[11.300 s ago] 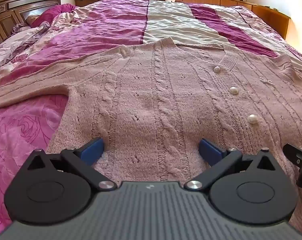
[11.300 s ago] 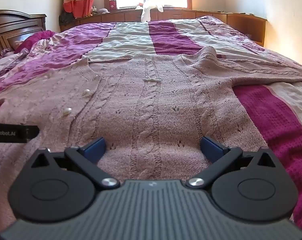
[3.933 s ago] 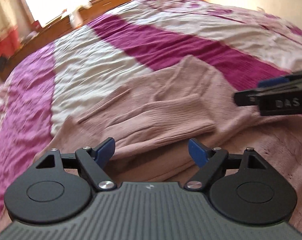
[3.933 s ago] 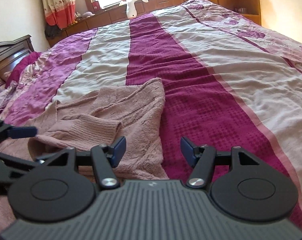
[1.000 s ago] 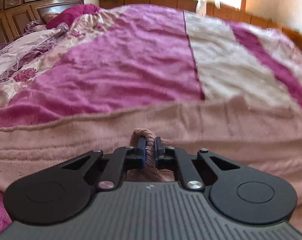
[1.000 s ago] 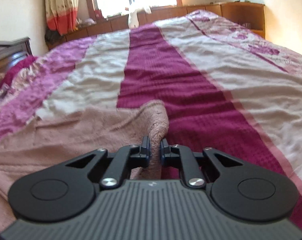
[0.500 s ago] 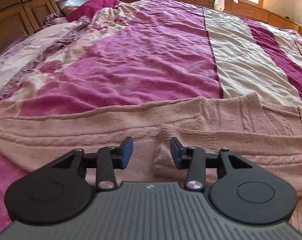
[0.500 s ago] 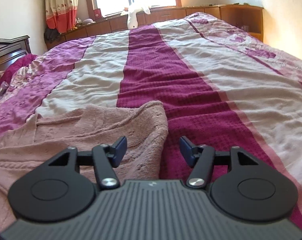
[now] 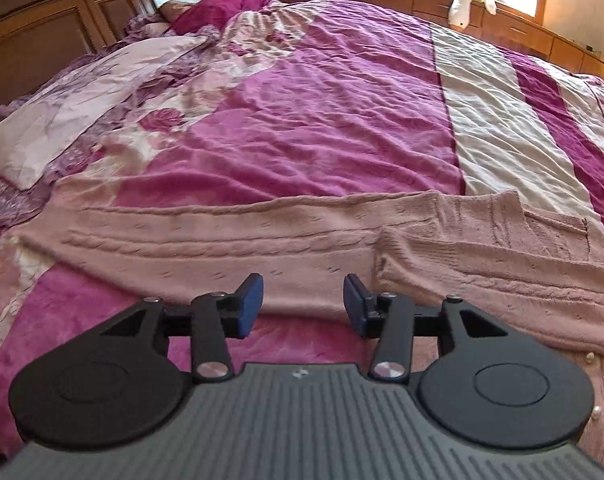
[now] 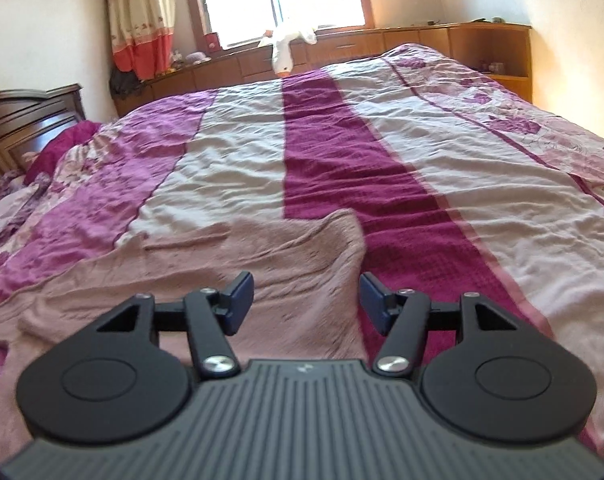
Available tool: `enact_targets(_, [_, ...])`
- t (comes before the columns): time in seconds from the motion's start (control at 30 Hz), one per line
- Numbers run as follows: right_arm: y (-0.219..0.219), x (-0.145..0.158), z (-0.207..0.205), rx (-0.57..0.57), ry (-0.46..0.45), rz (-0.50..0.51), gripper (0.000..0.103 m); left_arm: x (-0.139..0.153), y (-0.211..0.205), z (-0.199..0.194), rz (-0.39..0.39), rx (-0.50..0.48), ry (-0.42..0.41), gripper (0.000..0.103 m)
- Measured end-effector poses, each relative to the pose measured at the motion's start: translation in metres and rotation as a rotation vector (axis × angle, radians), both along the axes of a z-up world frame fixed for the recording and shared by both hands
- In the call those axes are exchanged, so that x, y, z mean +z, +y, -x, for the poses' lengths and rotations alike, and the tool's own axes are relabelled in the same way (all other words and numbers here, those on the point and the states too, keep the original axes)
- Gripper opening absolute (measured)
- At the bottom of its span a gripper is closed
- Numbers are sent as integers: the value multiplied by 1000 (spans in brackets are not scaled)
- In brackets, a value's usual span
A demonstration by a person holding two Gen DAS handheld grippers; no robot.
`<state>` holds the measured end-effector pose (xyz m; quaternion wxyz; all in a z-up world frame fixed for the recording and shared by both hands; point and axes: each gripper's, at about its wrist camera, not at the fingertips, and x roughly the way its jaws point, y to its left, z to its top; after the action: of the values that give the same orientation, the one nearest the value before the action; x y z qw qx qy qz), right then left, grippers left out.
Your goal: Fold small clothes
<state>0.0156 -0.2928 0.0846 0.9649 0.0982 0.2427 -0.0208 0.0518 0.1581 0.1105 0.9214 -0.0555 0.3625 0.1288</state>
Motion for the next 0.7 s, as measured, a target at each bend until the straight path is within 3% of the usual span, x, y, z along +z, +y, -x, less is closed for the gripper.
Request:
enact_targets(0.47, [58,-10,46,114,96,-20,61,-15,71,57,90,162,19,58])
enact_targets(0.57, [67,-10,54,132,103,-17,61,-25,95,59,162,234,0,66])
enact_targets(0.7, [79,-14,60,150,115,11,61,-40,126,52,278,321,-26,68])
